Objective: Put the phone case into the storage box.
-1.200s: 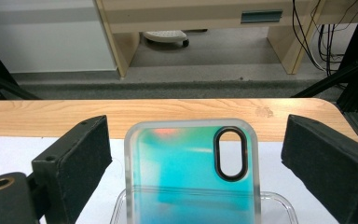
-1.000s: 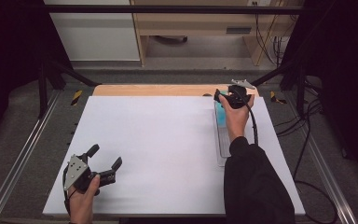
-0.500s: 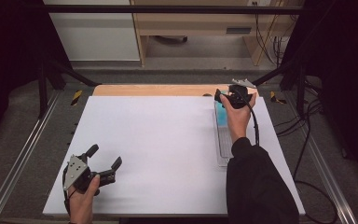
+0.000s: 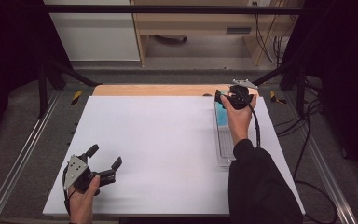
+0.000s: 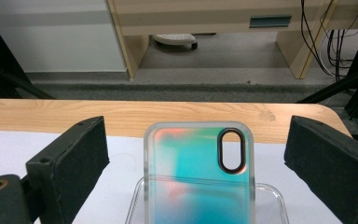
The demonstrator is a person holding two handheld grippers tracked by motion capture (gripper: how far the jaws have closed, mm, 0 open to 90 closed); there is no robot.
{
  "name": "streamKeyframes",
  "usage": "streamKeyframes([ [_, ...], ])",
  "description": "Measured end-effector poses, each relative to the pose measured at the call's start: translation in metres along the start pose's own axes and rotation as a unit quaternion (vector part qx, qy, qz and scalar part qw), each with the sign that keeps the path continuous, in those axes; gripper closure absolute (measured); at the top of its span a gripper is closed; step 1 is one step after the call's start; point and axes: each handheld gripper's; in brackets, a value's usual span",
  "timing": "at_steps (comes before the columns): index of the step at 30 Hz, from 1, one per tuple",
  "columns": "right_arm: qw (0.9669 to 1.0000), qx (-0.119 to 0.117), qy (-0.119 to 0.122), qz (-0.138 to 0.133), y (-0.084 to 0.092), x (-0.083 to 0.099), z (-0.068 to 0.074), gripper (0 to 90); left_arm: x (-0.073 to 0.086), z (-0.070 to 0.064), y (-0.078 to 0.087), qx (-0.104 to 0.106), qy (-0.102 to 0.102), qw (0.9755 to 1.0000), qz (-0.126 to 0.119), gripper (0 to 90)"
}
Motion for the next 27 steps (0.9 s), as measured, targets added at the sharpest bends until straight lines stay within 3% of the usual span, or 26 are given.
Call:
streamKeyframes([
  [27, 0.9993, -0.036, 0.007, -0.010, 0.021, -0.002, 0.007, 4.2, 0.000, 0.000, 0.000, 0.000, 0.000, 1.0000, 0.000, 0.9],
])
Point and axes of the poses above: each handheld gripper's, and its own axes: y roughly backward along the jaws, x roughly out of its underside, z roughly to its left, and after that the axes turned 6 degrees about z, right-handed
